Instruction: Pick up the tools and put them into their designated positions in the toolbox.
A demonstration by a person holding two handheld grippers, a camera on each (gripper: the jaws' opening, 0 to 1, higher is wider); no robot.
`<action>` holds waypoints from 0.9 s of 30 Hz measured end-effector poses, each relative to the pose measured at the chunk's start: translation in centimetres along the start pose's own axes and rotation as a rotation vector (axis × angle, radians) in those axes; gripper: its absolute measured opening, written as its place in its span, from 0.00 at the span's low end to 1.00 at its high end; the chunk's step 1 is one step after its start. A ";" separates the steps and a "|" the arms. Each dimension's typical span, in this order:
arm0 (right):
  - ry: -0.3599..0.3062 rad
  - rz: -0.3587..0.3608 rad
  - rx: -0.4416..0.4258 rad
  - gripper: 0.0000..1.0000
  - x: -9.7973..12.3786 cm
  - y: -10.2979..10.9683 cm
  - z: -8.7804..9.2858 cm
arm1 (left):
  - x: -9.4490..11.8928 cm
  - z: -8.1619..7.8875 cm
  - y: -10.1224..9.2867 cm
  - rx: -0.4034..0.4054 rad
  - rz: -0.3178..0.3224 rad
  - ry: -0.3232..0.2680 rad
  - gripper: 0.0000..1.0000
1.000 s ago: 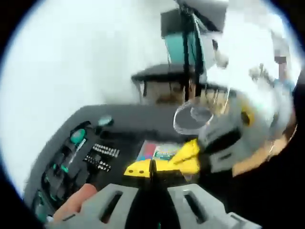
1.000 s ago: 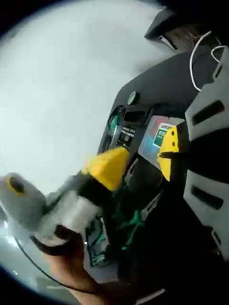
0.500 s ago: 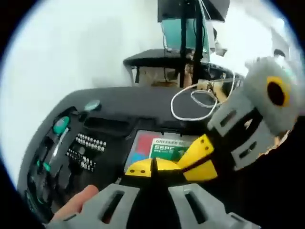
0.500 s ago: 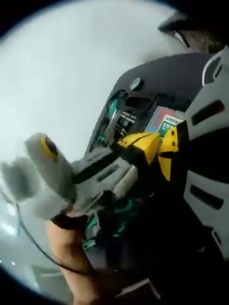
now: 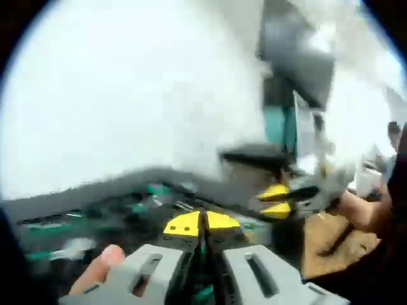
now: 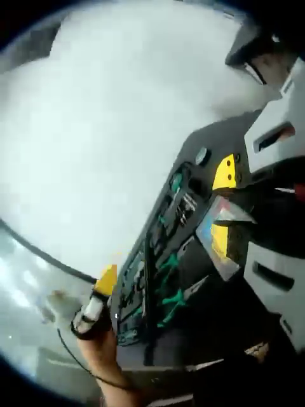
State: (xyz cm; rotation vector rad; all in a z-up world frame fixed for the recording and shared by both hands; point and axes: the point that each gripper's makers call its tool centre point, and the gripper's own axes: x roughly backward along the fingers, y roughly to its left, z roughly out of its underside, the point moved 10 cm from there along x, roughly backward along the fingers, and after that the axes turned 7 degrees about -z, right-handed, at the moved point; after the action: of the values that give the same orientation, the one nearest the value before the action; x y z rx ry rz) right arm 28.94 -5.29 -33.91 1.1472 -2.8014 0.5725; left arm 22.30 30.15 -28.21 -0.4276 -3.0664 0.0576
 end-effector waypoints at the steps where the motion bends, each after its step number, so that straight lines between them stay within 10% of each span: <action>1: -0.020 -0.001 -0.048 0.16 0.0 -0.8 0.0 | 1.7 0.1 1.9 0.009 -0.075 -0.033 0.08; 3: -0.033 0.009 -0.139 0.17 0.6 -1.4 -0.8 | 6.2 0.8 7.1 -0.018 -0.248 -0.126 0.09; 8: -0.125 0.043 -0.159 0.22 0.2 -3.2 -3.5 | 13.8 2.7 15.3 -0.230 -0.690 -0.082 0.11; 10: -0.156 0.065 -0.167 0.22 -0.2 -4.0 -4.1 | 15.7 3.2 17.8 -0.180 -0.716 -0.198 0.14; 15: -0.162 0.103 -0.184 0.24 -1.8 -5.1 -3.9 | 16.1 6.1 19.3 -0.025 -0.613 -0.250 0.16; 17: -0.130 0.139 -0.170 0.24 -3.2 -5.9 -3.1 | 15.6 7.2 18.9 -0.030 -0.603 -0.247 0.17; 19: -0.053 0.141 -0.109 0.24 -5.7 -7.3 -2.2 | 15.4 7.6 19.1 -0.104 -0.647 -0.114 0.17; 22: 0.028 0.161 -0.087 0.27 -9.5 -9.3 -1.7 | 15.0 6.8 17.7 -0.135 -0.598 -0.246 0.17; 27: 0.057 0.183 -0.240 0.34 -15.1 -13.7 0.6 | 16.0 7.3 18.5 -0.102 -0.641 -0.214 0.17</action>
State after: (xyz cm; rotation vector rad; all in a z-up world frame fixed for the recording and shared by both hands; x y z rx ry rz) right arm 49.25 -4.45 -33.11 0.8240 -2.8458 0.2633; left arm 11.62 52.09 -35.65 0.6043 -3.2525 -0.0810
